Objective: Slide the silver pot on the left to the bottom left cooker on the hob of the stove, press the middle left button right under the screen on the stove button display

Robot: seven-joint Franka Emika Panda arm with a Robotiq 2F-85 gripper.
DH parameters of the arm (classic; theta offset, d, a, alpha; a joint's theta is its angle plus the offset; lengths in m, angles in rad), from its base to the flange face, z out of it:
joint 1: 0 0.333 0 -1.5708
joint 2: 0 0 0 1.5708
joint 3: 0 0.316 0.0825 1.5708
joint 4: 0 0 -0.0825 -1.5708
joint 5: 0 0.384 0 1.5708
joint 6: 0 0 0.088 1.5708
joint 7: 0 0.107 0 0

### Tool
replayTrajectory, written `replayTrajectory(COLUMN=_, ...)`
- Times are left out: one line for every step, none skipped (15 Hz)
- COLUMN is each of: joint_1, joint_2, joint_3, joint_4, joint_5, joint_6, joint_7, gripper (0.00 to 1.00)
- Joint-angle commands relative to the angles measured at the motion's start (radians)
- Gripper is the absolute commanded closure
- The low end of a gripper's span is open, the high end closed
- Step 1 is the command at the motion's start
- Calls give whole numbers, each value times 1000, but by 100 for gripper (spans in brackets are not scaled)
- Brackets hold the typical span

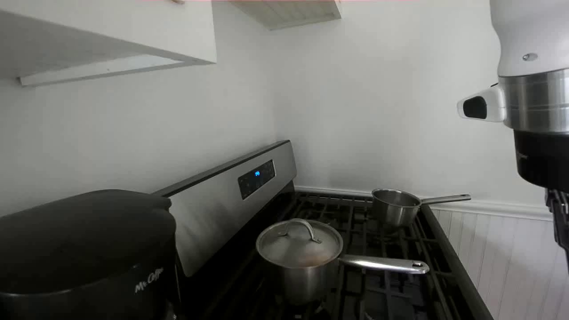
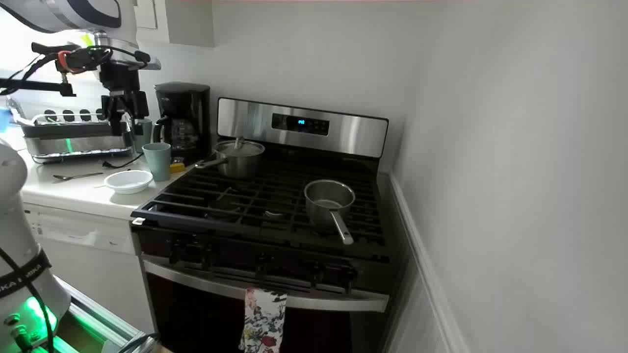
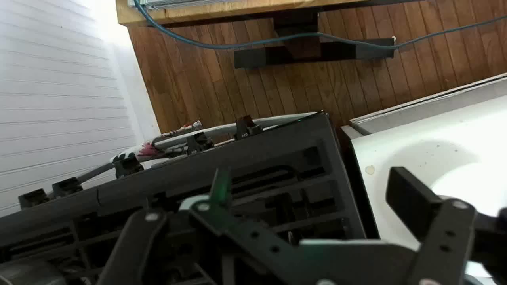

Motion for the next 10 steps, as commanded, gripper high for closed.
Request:
replayTrajectory(joint_1=27, joint_2=5, joint_3=-24, joint_4=1, joint_5=-11, joint_6=-2, joint_7=12, gripper=0)
replayTrajectory(joint_1=27, joint_2=5, joint_3=-24, joint_4=1, joint_5=-11, joint_6=-2, joint_7=12, gripper=0)
replayTrajectory(joint_1=27, joint_2=5, joint_3=-24, joint_4=1, joint_5=-11, joint_6=-2, joint_7=12, gripper=0)
replayTrajectory(joint_1=27, joint_2=5, joint_3=-24, joint_4=1, joint_5=-11, joint_6=-2, joint_7=12, gripper=0)
replayTrajectory(joint_1=27, joint_2=5, joint_3=-24, joint_4=1, joint_5=-11, joint_6=-2, joint_7=12, gripper=0)
replayTrajectory(joint_1=27, joint_2=5, joint_3=-24, joint_4=1, joint_5=-11, joint_6=-2, joint_7=12, gripper=0)
replayTrajectory(joint_1=4, joint_2=27, joint_3=-32, joint_4=16, joint_5=-22, joint_6=-25, joint_7=34, gripper=0)
replayTrajectory(joint_1=-7, joint_2=38, joint_3=-54, joint_4=19, joint_5=-11, joint_6=-23, joint_7=32, gripper=0)
replayTrajectory(joint_1=-21, joint_2=47, joint_3=-72, joint_4=18, joint_5=-19, joint_6=-15, joint_7=35, gripper=0)
replayTrajectory(joint_1=-32, joint_2=55, joint_3=-90, joint_4=21, joint_5=-37, joint_6=-11, joint_7=19, gripper=0)
